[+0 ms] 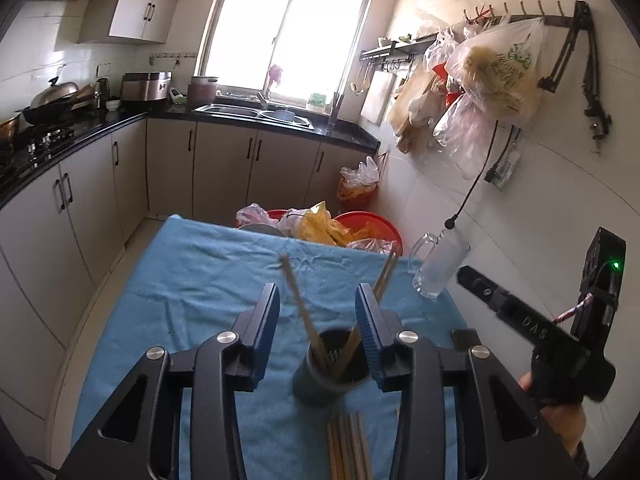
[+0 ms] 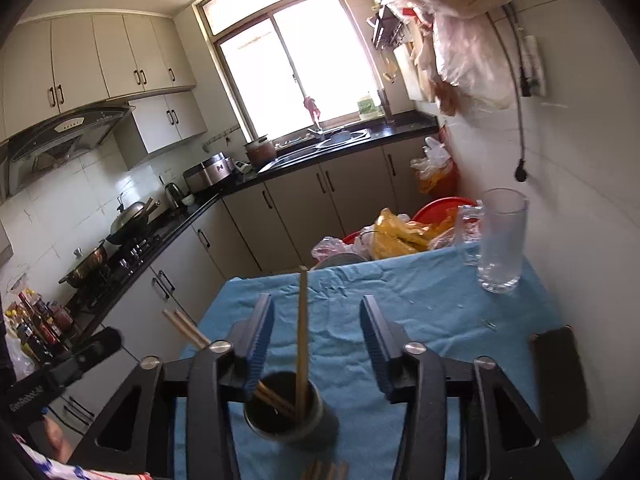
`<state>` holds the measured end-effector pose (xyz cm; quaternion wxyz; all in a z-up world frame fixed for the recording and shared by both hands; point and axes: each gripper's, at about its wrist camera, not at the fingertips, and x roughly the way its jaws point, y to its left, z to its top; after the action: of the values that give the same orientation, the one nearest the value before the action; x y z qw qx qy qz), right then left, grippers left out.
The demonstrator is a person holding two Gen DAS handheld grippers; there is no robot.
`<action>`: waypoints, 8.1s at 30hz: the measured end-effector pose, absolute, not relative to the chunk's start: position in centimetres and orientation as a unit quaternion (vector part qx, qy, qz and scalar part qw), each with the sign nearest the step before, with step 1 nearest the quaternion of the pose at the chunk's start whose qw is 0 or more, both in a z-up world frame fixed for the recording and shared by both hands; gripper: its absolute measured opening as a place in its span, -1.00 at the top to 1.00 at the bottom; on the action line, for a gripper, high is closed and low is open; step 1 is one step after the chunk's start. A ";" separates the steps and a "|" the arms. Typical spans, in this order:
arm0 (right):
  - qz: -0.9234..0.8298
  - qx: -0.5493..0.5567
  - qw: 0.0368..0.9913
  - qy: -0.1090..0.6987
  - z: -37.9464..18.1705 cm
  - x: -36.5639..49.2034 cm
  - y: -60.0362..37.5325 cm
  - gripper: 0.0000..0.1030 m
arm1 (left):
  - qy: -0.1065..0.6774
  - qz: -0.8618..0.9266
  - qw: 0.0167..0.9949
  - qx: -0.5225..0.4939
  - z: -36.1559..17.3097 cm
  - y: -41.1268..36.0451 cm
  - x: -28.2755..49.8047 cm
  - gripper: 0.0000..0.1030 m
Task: Organize utensils
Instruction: 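Open the left tool while the right tool opens, dropping chopsticks into the cup, then close the left tool on a chopstick while the right tool grasps another chopstick, then carry the held chopsticks with both tools and lower them into the holder cup, then open the left tool while the right tool opens, releasing chopsticks into the cup, then move both open tools down to the chopsticks lying on the cloth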
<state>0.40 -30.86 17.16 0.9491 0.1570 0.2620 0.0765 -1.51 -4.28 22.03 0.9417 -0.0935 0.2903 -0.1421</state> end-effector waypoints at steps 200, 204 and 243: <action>0.124 0.056 0.882 0.451 1.2 -9.9 -25.3 0.16 | 0.408 -0.144 0.897 -0.091 8.0 -1.8 -10.4 0.03; 0.119 0.033 0.879 0.460 -0.5 -9.8 -24.2 0.25 | 0.423 -0.148 0.891 -0.074 6.3 -2.8 -10.4 0.03; 0.054 0.030 0.886 0.460 -1.4 -9.6 -27.8 0.80 | 0.485 -0.196 0.851 0.033 1.0 -11.8 -6.7 0.86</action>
<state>-9.62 -27.78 -1.40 0.8860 0.0301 0.4596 0.0538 -6.73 -11.79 1.04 0.8513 0.0332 0.4853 -0.1965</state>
